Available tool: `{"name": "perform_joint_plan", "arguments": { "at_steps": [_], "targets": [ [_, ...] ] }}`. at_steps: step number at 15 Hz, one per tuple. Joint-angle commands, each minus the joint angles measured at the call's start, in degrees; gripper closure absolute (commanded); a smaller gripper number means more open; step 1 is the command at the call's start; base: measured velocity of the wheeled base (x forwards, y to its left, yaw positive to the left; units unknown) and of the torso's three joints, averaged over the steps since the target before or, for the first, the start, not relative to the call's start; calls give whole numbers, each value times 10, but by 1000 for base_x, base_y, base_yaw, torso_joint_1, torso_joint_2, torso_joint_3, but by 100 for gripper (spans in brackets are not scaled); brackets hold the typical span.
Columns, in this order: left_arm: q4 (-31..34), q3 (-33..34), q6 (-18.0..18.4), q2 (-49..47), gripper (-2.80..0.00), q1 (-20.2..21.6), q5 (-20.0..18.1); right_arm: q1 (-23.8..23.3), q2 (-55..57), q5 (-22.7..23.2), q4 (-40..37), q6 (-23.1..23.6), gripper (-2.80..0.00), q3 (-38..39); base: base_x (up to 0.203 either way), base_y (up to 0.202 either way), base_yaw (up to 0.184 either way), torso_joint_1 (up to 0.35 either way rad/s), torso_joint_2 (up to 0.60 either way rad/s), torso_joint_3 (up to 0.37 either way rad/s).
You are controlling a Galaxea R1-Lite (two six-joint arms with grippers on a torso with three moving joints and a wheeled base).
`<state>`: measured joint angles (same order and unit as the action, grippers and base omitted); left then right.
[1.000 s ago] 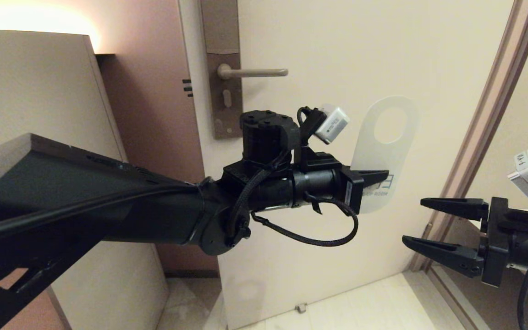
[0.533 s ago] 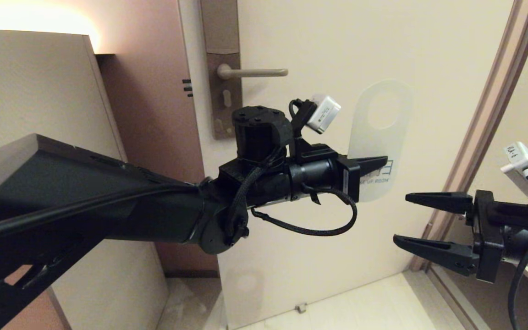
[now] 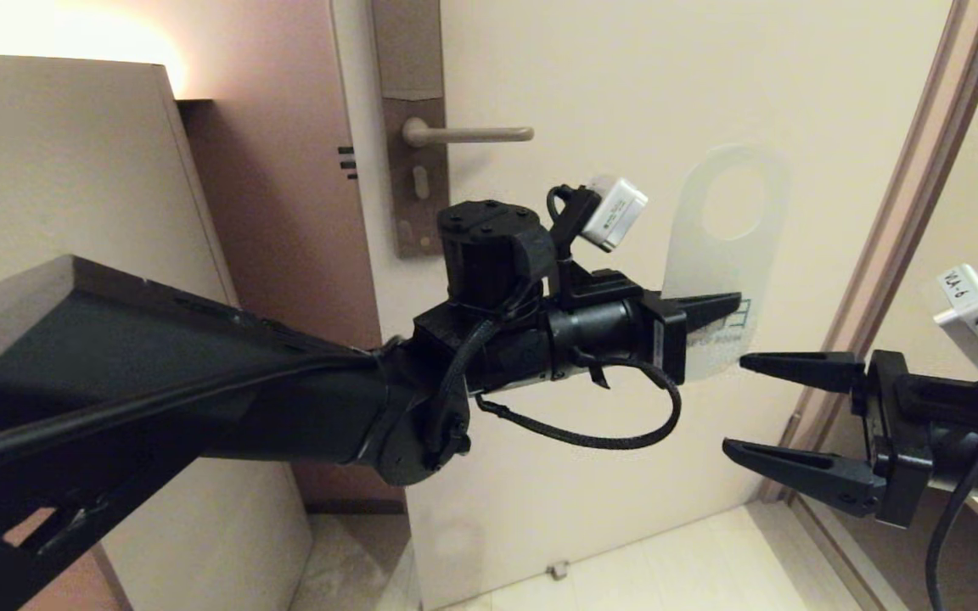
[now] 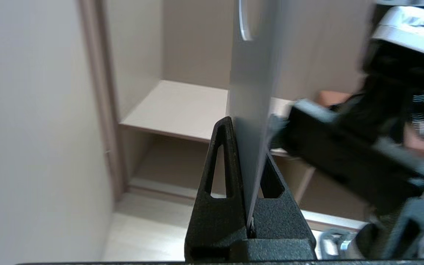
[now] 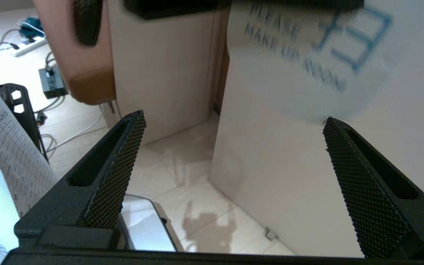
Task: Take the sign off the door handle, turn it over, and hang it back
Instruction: Hand it to the other hand
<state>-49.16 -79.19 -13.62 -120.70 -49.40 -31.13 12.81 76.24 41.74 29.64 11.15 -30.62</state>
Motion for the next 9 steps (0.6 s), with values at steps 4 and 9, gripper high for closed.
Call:
{"name": "perform_joint_plan", "arguments": {
  "at_steps": [4,9],
  "targets": [
    [-26,1,-42,-2,0,-27,-1,0,0,23,7,0,-280,2,0,0,0,0,0,0],
    [-64,22,-90,-1,0,-36,0,-2,-1,38,11,0,-280,17,0,0,0,0,0,0]
  ]
}}
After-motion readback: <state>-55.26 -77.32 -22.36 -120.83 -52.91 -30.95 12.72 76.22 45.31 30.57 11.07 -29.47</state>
